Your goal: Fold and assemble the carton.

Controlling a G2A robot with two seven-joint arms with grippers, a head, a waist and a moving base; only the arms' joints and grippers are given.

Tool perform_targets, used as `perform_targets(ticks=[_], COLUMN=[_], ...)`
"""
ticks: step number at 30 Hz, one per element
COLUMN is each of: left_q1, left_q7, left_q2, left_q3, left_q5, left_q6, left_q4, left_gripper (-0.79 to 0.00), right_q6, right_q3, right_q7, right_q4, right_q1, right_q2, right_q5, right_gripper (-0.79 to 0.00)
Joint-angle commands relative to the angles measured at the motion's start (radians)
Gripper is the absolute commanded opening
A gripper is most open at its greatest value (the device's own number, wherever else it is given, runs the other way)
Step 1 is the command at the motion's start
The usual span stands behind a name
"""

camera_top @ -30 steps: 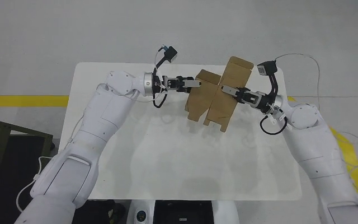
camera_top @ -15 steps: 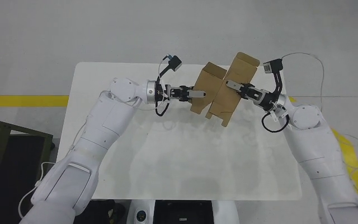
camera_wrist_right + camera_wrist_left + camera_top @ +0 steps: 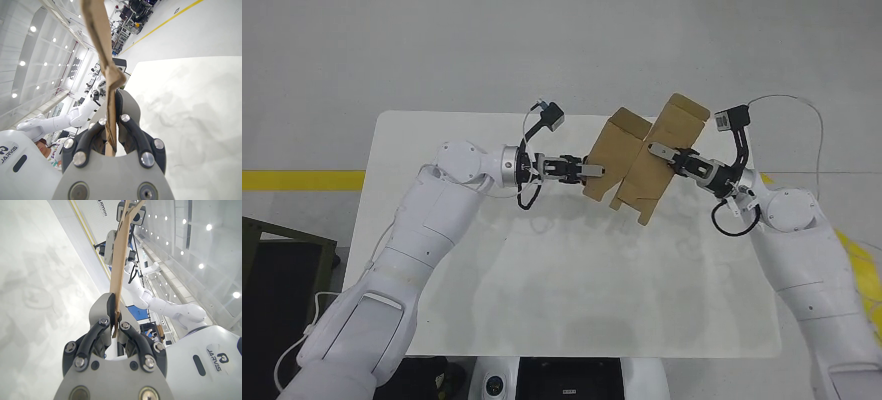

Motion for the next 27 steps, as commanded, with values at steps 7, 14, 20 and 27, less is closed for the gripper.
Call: perform_targets(ticks=[7, 14, 20, 27], left_q1=[-0.022, -0.042, -0.05, -0.044], left_q7=[-0.088, -0.208, -0.285, -0.296], left_q2=[0.005, 0.016, 0.031, 0.059], left_q3=[0.005, -0.004, -0.012, 0.043], left_q5=[-0.002, -0.017, -0.007, -0.009], left_q6=[0.083, 0.138, 0.18, 0.192], left_q4=[0.029, 0.051, 0.045, 0.004], left_gripper=[-0.785, -0.785, -0.785, -0.785], right_q6=[-0.006, -0.009, -0.009, 0.021], right_q3=[0.057, 0.096, 0.099, 0.08], right_q7=[0.056, 0.144, 0.238, 0.324], right_q4=[0.035, 0.047, 0.057, 0.036], right_q1=[-0.007, -0.015, -0.017, -0.015], right_q2=[0.016, 0.031, 0.039, 0.049], right_q5=[-0.004, -0.003, 0.003, 0.026], right_gripper=[-0.126, -0.206, -0.44, -0.471])
